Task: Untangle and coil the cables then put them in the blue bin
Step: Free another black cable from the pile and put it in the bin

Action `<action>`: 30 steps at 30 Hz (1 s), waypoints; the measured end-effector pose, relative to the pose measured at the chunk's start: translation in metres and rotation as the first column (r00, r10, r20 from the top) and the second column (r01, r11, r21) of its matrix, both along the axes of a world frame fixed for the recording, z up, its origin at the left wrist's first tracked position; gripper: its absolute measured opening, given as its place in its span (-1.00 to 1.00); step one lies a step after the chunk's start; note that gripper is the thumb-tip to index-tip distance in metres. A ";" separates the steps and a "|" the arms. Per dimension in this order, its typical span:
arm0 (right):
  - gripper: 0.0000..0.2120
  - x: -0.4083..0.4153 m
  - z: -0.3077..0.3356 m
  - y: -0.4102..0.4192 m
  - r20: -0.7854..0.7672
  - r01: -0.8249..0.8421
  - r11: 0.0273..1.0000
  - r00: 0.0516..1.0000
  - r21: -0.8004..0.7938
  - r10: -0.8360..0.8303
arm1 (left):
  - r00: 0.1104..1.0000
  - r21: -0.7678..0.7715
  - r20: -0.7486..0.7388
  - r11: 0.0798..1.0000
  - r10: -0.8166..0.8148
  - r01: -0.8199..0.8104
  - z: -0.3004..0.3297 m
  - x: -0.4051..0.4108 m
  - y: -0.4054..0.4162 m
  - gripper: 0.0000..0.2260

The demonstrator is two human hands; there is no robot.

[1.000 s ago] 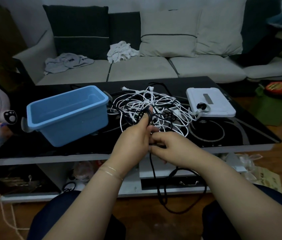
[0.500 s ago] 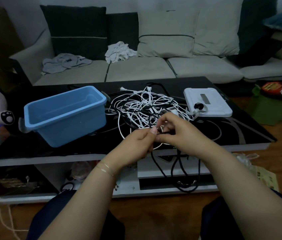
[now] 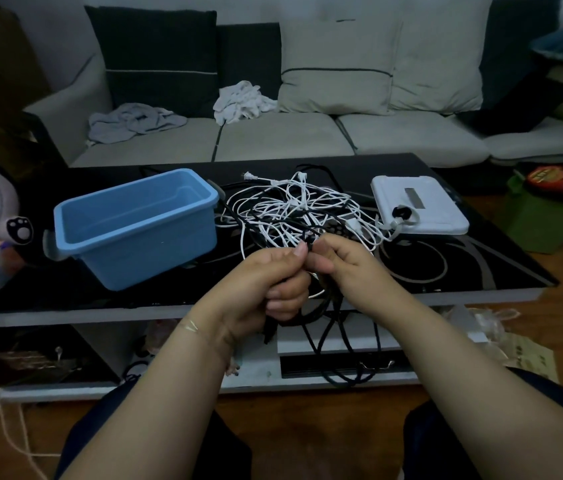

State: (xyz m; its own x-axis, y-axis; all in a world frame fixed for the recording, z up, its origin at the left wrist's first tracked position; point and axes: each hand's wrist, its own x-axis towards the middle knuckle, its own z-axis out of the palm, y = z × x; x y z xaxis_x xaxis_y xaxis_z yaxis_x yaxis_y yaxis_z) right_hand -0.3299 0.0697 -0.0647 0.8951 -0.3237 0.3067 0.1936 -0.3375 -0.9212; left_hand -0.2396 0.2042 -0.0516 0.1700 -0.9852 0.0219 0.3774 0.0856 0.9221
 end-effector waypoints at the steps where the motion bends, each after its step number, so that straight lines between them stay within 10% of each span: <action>1: -0.58 0.002 -0.001 0.004 -0.012 -0.014 0.996 1.000 0.090 0.015 | 0.998 -0.017 -0.055 1.000 -0.025 0.024 0.000 0.001 0.002 -0.68; 6: -0.69 0.010 -0.002 0.009 -0.074 -0.058 0.810 0.990 0.584 0.124 | 0.949 -0.142 -0.314 0.990 -0.032 -0.013 0.003 0.008 0.002 -0.62; 15: -0.75 0.005 -0.016 0.026 -0.265 -0.190 0.928 0.923 0.322 0.281 | 0.826 -0.133 -0.395 0.865 0.402 -0.485 0.011 0.030 0.005 -0.73; 20: -0.82 0.005 -0.020 0.021 -0.434 -0.146 0.985 0.897 -0.096 0.091 | 0.790 -0.113 -0.135 0.783 0.598 -0.612 0.009 0.020 -0.002 -0.77; 23: -0.80 0.005 -0.026 0.022 -0.422 -0.125 0.851 0.899 -0.509 -0.121 | 0.747 -0.130 0.163 0.765 0.644 -0.631 0.003 0.013 -0.007 -0.71; 27: -0.74 0.007 -0.026 0.024 -0.420 -0.126 0.842 0.898 -0.525 -0.127 | 0.631 -0.176 0.441 0.751 0.639 -0.637 -0.002 0.007 -0.010 -0.86; 30: -0.77 0.004 -0.020 0.024 -0.442 -0.161 0.897 0.896 -0.412 -0.042 | 0.532 -0.169 0.605 0.749 0.592 -0.641 -0.007 0.005 -0.013 -0.60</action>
State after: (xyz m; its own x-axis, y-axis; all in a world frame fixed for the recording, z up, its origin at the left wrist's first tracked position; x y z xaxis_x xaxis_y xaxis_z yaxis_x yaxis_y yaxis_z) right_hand -0.3259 0.0940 -0.0843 0.9811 -0.1929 -0.0179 -0.1534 -0.7169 -0.6801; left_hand -0.2342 0.1917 -0.0586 0.7094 -0.6440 0.2863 -0.3642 0.0129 0.9312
